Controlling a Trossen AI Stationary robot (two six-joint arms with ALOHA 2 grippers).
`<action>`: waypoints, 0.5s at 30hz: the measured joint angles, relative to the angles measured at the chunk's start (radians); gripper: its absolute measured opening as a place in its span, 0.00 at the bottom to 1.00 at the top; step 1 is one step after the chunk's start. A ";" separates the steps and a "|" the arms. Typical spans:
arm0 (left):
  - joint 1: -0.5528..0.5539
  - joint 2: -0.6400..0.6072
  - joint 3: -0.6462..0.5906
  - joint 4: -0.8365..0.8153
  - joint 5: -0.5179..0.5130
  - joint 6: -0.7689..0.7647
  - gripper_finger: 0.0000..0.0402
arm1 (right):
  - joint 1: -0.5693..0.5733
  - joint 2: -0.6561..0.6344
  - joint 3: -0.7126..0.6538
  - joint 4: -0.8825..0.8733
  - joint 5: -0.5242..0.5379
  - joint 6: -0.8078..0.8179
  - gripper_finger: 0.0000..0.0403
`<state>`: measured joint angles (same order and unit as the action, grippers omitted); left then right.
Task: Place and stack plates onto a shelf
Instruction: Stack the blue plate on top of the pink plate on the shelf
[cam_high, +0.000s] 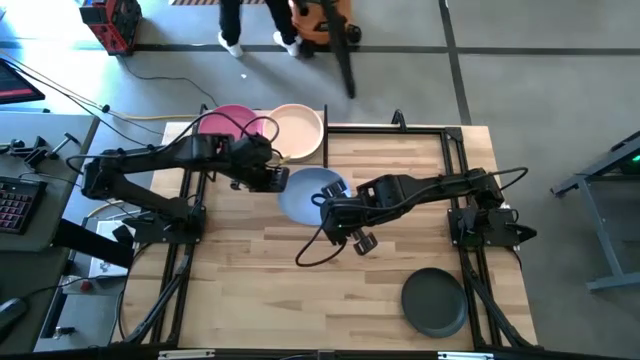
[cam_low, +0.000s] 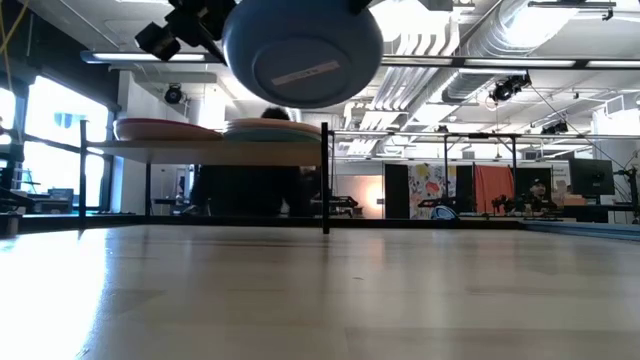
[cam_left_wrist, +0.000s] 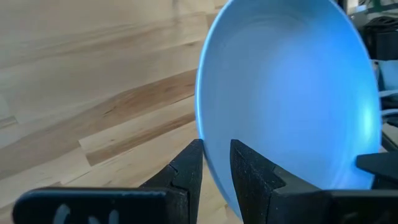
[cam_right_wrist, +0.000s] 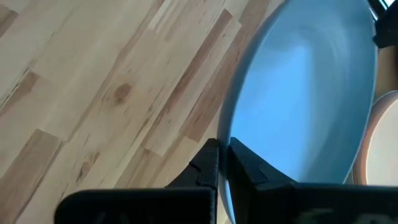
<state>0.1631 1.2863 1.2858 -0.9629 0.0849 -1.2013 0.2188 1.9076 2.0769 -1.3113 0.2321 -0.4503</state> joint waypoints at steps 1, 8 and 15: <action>0.000 0.006 0.000 0.001 0.000 0.000 0.17 | 0.000 0.000 0.000 -0.002 0.000 0.000 0.00; 0.000 0.019 0.000 0.001 0.019 0.000 0.17 | 0.000 0.000 0.000 -0.026 0.003 0.000 0.00; 0.000 0.018 0.000 -0.001 0.037 0.000 0.17 | -0.001 0.000 0.000 -0.035 0.044 -0.001 0.00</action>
<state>0.1627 1.3045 1.2858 -0.9637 0.1215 -1.2011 0.2180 1.9076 2.0766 -1.3461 0.2757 -0.4516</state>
